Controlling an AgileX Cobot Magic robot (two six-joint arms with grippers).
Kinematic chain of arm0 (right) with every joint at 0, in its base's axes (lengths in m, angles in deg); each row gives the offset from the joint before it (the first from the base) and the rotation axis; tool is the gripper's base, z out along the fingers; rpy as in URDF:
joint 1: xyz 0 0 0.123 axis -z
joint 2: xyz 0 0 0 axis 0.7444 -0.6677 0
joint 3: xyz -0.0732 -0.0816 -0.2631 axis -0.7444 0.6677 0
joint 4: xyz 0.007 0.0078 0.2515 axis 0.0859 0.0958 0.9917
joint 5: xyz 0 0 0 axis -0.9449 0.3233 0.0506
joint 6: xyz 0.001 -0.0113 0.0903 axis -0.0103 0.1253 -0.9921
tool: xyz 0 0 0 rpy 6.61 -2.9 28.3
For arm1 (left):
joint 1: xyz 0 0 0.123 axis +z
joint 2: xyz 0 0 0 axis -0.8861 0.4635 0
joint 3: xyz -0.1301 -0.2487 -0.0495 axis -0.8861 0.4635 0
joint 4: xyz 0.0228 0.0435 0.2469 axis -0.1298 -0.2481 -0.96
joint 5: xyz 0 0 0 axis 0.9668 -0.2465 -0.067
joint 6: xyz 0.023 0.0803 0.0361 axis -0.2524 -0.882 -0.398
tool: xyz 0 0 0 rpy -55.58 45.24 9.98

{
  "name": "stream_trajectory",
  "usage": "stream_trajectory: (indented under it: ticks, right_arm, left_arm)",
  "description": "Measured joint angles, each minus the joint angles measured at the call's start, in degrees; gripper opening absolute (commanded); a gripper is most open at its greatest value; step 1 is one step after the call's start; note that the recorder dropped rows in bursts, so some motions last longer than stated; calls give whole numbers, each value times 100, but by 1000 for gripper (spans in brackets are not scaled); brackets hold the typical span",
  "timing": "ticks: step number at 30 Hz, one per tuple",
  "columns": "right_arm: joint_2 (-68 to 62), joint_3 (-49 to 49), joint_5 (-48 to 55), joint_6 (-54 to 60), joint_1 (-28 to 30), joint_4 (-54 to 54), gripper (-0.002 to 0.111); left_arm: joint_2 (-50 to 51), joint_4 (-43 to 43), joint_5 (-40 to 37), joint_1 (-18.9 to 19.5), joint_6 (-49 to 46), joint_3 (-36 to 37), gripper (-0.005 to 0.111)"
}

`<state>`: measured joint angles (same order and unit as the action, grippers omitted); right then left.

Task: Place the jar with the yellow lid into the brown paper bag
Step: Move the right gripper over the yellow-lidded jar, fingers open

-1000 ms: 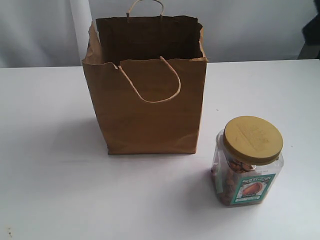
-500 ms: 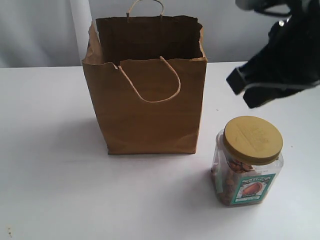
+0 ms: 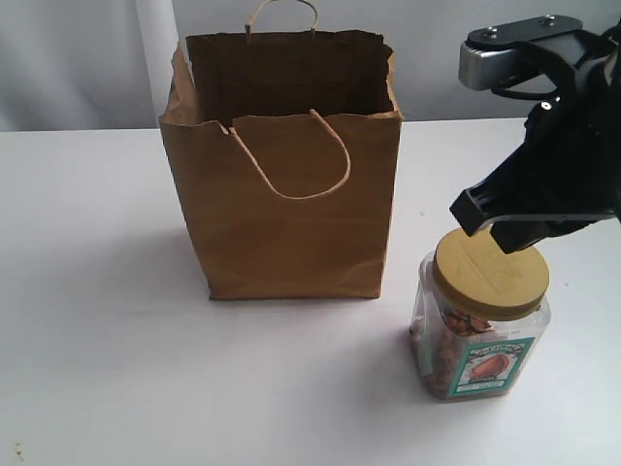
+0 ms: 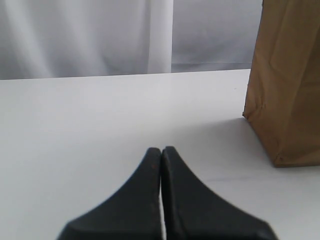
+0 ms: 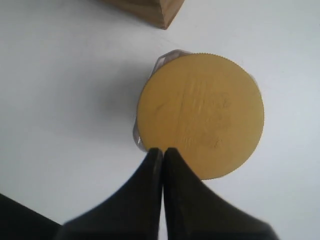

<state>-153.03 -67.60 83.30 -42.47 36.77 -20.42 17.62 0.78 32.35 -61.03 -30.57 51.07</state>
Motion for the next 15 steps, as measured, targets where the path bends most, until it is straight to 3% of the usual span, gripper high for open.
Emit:
stream_trajectory:
  ticks: [4,11,15]
  right_arm:
    - [0,0,-9,0,0,0,36]
    - [0,0,-102,0,0,0,106]
    - [0,0,-129,36,0,0,105]
  left_arm:
    - [0,0,0,0,0,0,1]
    - [0,0,0,0,0,0,1]
    - [0,0,0,0,0,0,1]
